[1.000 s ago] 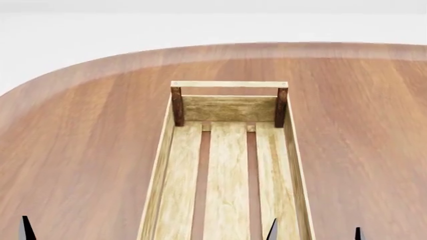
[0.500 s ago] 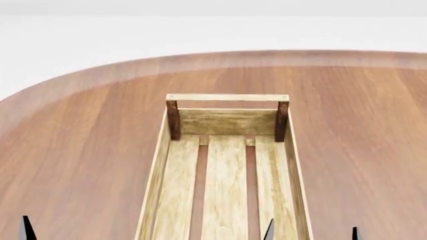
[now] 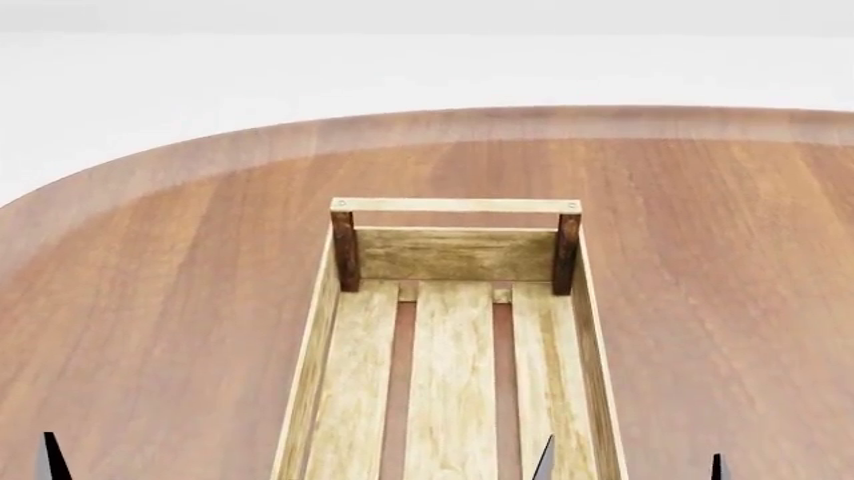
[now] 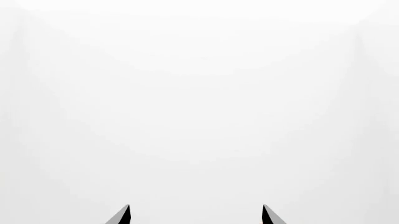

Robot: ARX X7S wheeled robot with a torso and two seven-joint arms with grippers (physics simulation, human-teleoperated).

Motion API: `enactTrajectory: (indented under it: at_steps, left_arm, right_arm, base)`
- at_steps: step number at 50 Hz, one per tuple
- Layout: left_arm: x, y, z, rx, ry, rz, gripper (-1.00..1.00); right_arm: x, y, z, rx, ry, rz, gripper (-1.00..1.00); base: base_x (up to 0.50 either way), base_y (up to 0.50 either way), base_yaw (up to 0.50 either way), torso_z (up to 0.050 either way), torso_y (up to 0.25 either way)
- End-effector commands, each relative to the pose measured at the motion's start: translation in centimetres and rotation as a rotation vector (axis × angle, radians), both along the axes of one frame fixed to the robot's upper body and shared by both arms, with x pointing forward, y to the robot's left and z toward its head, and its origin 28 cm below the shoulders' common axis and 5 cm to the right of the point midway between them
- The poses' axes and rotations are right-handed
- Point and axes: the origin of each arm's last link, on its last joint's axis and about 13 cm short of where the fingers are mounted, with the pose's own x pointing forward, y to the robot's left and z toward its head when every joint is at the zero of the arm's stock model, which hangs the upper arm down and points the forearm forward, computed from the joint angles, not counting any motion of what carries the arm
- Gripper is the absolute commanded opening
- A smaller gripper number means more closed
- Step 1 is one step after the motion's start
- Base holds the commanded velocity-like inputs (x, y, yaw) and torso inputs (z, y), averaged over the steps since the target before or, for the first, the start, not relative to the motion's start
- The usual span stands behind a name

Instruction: Pick up the cream cheese and put it in the tray.

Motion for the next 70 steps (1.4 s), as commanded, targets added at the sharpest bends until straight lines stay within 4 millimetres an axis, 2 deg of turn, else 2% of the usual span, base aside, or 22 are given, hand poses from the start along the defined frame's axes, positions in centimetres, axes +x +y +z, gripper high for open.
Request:
enactTrajectory:
  at_steps: [1, 7, 15, 28, 32, 34, 38, 40, 44, 60, 70]
  left_arm:
    - [0.0, 0.1, 0.0, -0.009, 0.000, 0.004, 1.00]
    - [0.1, 0.3, 0.0, -0.014, 0.001, 0.003, 1.00]
    - [0.1, 0.4, 0.0, -0.009, -0.001, 0.017, 1.00]
    - [0.1, 0.4, 0.1, -0.010, 0.000, 0.020, 1.00]
    - [0.1, 0.4, 0.2, -0.009, 0.000, 0.023, 1.00]
    - [0.2, 0.4, 0.2, -0.008, 0.001, 0.023, 1.00]
    - [0.2, 0.4, 0.2, -0.007, 0.003, 0.023, 1.00]
    - [0.3, 0.4, 0.1, -0.006, 0.009, 0.023, 1.00]
    - [0.3, 0.4, 0.0, -0.004, 0.011, 0.025, 1.00]
    - [0.2, 0.5, 0.1, -0.007, 0.002, 0.027, 1.00]
    - [0.1, 0.4, 0.1, -0.007, 0.003, 0.027, 1.00]
  right_arm:
    - [0.2, -0.5, 0.7, -0.027, -0.010, -0.090, 1.00]
    - [1.0, -1.1, 1.1, -0.021, -0.003, -0.230, 1.00]
    - [1.7, -3.0, 1.8, 0.019, 0.024, -0.422, 1.00]
    - [0.9, -6.0, 4.4, 0.129, 0.011, -0.699, 1.00]
    - [0.7, -7.0, 5.3, 0.150, 0.020, -0.842, 1.00]
    - [0.7, -7.4, 5.6, 0.157, 0.048, -0.939, 1.00]
    - [0.9, -7.9, 5.5, 0.211, 0.137, -1.010, 1.00]
    - [1.1, -8.0, 5.4, 0.182, 0.174, -1.039, 1.00]
    - [1.7, -8.0, 4.9, 0.213, 0.295, -1.232, 1.00]
    - [1.8, -8.5, 5.0, 0.289, 0.478, -1.271, 1.00]
    - [1.6, -8.9, 4.8, 0.329, 0.550, -1.226, 1.00]
  base:
    - [0.00, 0.00, 0.00, 0.000, 0.000]
    - [0.00, 0.00, 0.00, 0.000, 0.000]
    - [0.00, 0.00, 0.00, 0.000, 0.000]
    - [0.00, 0.00, 0.00, 0.000, 0.000]
    - [0.00, 0.00, 0.00, 0.000, 0.000]
    - [0.00, 0.00, 0.00, 0.000, 0.000]
    - [0.00, 0.00, 0.00, 0.000, 0.000]
    - [0.00, 0.00, 0.00, 0.000, 0.000]
    - [0.00, 0.00, 0.00, 0.000, 0.000]
    - [0.00, 0.00, 0.00, 0.000, 0.000]
    - [0.00, 0.00, 0.00, 0.000, 0.000]
